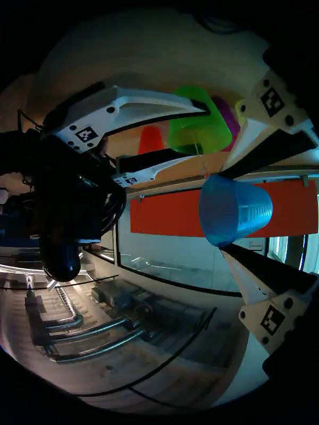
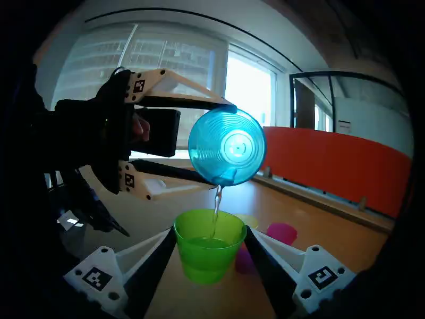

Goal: Pour water

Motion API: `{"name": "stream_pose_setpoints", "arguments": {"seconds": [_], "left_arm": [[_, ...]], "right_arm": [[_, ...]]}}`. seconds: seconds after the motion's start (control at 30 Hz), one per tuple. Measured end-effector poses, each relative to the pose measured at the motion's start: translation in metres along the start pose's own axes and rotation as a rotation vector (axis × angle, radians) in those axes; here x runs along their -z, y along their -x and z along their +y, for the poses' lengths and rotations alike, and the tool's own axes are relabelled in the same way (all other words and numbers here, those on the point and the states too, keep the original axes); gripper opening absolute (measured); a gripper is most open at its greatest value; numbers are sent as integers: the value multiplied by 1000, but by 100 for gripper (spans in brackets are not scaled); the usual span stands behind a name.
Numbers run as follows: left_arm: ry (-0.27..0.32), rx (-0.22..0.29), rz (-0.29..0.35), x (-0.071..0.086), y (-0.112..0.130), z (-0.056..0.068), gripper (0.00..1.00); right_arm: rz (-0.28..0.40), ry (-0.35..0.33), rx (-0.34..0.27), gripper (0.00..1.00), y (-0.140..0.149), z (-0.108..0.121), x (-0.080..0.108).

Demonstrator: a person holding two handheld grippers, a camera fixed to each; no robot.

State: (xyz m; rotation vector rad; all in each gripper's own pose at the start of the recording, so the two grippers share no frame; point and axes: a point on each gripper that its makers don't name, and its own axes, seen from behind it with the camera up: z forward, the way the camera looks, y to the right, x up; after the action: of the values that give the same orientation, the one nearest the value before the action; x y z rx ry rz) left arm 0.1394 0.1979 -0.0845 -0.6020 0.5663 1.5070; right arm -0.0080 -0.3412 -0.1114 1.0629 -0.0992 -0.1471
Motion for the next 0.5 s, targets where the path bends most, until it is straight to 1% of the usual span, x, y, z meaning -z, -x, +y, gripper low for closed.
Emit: {"name": "stream_pose_setpoints", "arguments": {"seconds": [0.1, 0.3, 0.4, 0.5], "left_arm": [[0, -7, -2, 0, 1, 0, 87], [-3, -42, 1, 0, 0, 0, 87], [-7, -45, 1, 0, 0, 0, 87], [-7, -37, 0, -1, -1, -1, 87]], "right_arm": [[1, 0, -1, 94, 0, 0, 0], [2, 2, -1, 94, -1, 0, -1], [3, 2, -1, 94, -2, 0, -1], [4, 2, -1, 94, -2, 0, 0]]}}
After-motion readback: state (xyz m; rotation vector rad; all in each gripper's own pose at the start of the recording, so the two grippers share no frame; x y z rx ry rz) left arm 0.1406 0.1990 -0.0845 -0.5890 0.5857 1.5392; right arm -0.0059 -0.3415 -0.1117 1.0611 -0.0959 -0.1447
